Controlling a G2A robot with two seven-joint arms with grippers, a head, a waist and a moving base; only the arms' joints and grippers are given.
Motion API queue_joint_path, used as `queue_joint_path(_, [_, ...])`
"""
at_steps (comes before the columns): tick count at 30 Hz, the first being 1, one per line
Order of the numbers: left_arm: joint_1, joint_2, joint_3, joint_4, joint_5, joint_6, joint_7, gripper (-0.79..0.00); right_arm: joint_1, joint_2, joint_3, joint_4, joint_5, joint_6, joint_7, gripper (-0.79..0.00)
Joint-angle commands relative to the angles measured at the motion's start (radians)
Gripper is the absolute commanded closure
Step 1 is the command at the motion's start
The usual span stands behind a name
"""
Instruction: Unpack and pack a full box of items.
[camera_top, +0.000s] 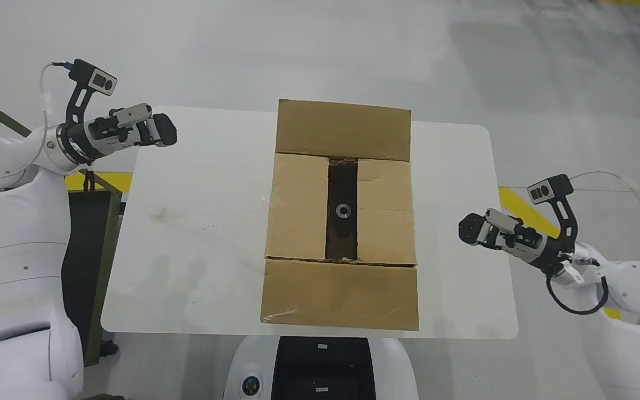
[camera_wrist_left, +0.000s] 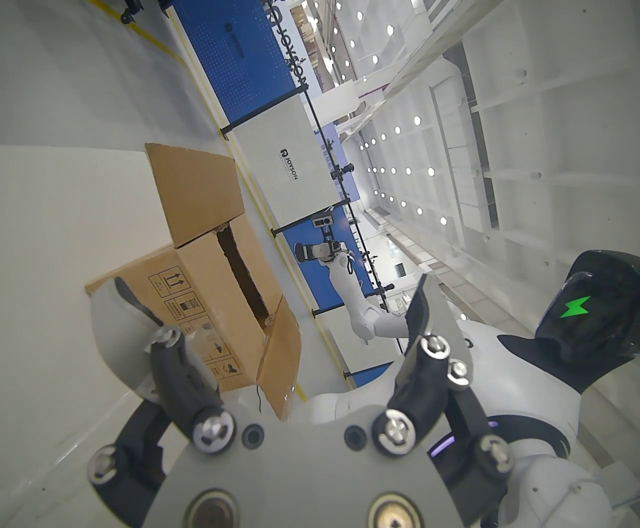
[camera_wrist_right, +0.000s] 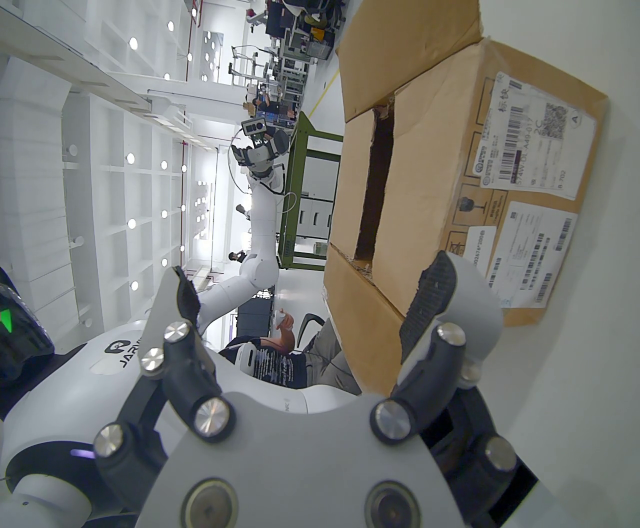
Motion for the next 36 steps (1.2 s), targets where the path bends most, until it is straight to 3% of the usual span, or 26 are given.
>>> queue_joint_path(1, [0.000, 0.000, 0.000, 0.000, 0.000, 0.000, 0.000, -0.785, 0.006, 0.000, -0.019, -0.035, -0.026, 0.015, -0.001, -0.785])
queue_joint_path(7, [0.000, 0.000, 0.000, 0.000, 0.000, 0.000, 0.000, -0.785, 0.054, 0.001, -0.107, -0.125, -0.147, 0.101, -0.031, -0.785])
queue_joint_path(12, [0.000, 0.000, 0.000, 0.000, 0.000, 0.000, 0.000, -0.785, 0.134, -0.008, -0.249, -0.164, -0.211, 0.186, -0.055, -0.785])
queue_joint_path(25, [0.000, 0.000, 0.000, 0.000, 0.000, 0.000, 0.000, -0.785, 0.391, -0.064, -0.604, -0.053, -0.270, 0.276, -0.142, -0.785])
queue_joint_path(36, [0.000, 0.000, 0.000, 0.000, 0.000, 0.000, 0.000, -0.785, 0.403, -0.067, -0.619, -0.046, -0.270, 0.271, -0.127, -0.785])
